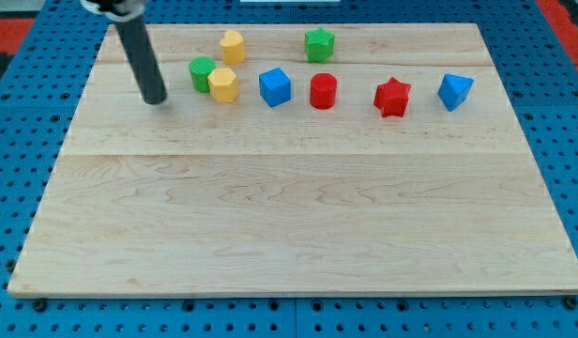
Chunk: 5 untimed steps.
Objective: Move the green circle near the yellow hexagon
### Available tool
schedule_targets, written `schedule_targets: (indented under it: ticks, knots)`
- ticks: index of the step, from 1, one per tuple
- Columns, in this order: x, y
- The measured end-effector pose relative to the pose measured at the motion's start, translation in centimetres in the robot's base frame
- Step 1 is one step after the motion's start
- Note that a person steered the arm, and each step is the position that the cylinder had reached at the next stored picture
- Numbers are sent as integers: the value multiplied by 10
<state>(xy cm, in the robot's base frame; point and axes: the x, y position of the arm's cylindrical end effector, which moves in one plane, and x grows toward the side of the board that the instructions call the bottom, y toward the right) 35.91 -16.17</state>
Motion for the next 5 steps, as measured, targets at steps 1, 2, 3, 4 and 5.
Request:
schedule_targets:
  ticks: [1,2,3,4,5]
  knots:
    - [-2,10]
    - [-34,14]
    - [-20,55]
    - [-9,59]
    - [8,67]
